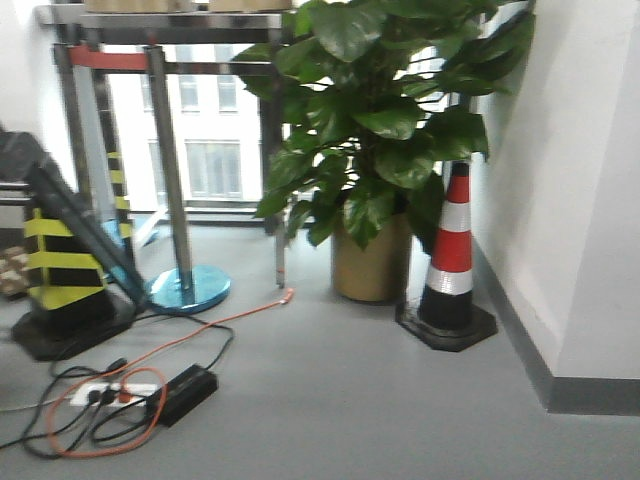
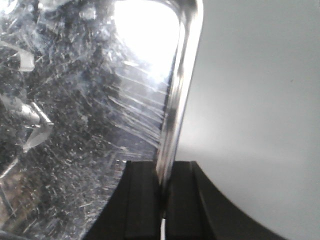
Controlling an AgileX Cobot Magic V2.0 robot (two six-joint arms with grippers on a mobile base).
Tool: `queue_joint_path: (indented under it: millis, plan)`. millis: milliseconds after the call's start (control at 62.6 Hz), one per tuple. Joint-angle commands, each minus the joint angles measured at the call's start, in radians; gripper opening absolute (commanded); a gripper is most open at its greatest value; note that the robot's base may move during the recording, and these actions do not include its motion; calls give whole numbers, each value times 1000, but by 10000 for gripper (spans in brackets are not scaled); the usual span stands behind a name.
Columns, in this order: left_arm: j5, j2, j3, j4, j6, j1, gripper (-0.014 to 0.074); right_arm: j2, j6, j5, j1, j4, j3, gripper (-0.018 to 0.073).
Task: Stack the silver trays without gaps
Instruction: 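Hold the tray in both grippers while the base drives to another shelf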
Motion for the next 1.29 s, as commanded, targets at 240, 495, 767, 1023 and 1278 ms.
queue_joint_path:
  millis: [240,495,767,1023,1278]
  plan:
    - [-1,-22,-24,58,24,-6,-48,-36,-32,-31,-3,-61,-28,56]
    - [-1,-12,-24,58,24,-6,-48,-36,-32,-31,-3,-61,-28,56]
    - [-1,-10,-24,58,24,-6,-48,-36,-32,-31,-3,-61,-28,56]
    - [-1,-10,-24,58,24,-6,-48,-36,-32,-31,-3,-61,-28,56]
    - [-1,-10,-24,58,24,-6,-48,-36,-32,-31,-3,-61,-28,56]
